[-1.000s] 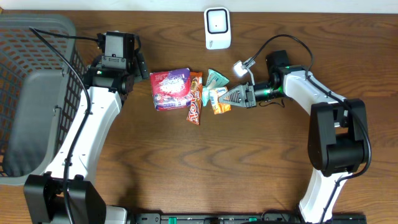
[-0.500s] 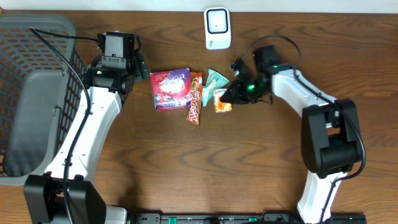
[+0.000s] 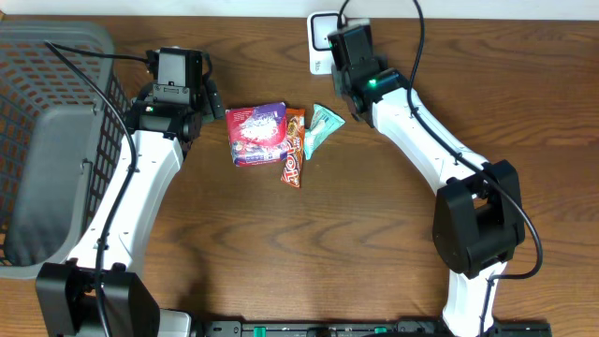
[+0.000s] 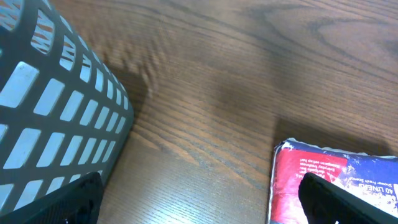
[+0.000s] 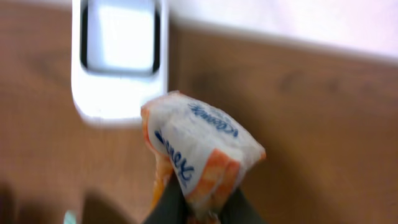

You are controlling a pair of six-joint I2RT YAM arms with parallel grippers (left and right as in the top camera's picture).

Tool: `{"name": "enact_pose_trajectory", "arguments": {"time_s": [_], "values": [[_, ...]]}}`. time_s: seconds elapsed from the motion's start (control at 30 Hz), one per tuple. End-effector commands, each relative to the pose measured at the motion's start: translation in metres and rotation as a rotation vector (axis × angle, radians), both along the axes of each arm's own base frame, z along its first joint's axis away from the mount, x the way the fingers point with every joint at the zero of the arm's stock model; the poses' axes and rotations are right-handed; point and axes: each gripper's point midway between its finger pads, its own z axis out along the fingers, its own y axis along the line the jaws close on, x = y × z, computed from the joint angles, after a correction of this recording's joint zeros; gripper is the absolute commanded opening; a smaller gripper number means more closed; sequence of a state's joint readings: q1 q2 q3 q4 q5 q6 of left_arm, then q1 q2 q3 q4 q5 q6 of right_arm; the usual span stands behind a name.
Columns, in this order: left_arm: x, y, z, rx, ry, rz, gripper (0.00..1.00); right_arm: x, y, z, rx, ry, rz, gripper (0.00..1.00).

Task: Scan the item barcode
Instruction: 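Carry the Kleenex pack up to the scanner face, then move the Kleenex pack to the right and drop it on the table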

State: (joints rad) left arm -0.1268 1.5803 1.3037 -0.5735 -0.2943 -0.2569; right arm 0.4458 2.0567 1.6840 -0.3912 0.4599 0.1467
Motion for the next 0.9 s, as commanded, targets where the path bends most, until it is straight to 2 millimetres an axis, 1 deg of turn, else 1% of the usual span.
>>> {"name": "enact_pose_trajectory", "arguments": {"time_s": [0.0,0.13,0.27,0.37,0.43,0.5,0.57,0.67,0.77,0.87], "values": [[0.001,0.003,0.002,0.018,0.000,0.000,0.99,0.022,-0.006,0.036,-0.040,-0.161,-0.045,0.01],[0.001,0.003,0.002,0.018,0.000,0.000,0.99,0.034,0.017,0.047,0.077,-0.228,0.020,0.01],[0.001,0.003,0.002,0.018,0.000,0.000,0.99,0.046,0.028,0.065,0.147,-0.323,0.034,0.01],[0.001,0.003,0.002,0.018,0.000,0.000,0.99,0.055,0.033,0.078,0.148,-0.368,0.049,0.01],[0.001,0.003,0.002,0.018,0.000,0.000,0.99,0.065,0.037,0.084,0.117,-0.381,0.069,0.01],[0.001,0.003,0.002,0.018,0.000,0.000,0.99,0.076,0.043,0.082,0.075,-0.369,0.090,0.01],[0.001,0.003,0.002,0.018,0.000,0.000,0.99,0.086,0.049,0.071,0.036,-0.332,0.116,0.01],[0.001,0.003,0.002,0.018,0.000,0.000,0.99,0.099,0.058,0.045,-0.065,-0.258,0.166,0.01],[0.001,0.003,0.002,0.018,0.000,0.000,0.99,0.106,0.054,0.023,-0.179,-0.215,0.146,0.01],[0.001,0.003,0.002,0.018,0.000,0.000,0.99,0.108,0.049,0.010,-0.279,-0.187,0.143,0.01]]}}
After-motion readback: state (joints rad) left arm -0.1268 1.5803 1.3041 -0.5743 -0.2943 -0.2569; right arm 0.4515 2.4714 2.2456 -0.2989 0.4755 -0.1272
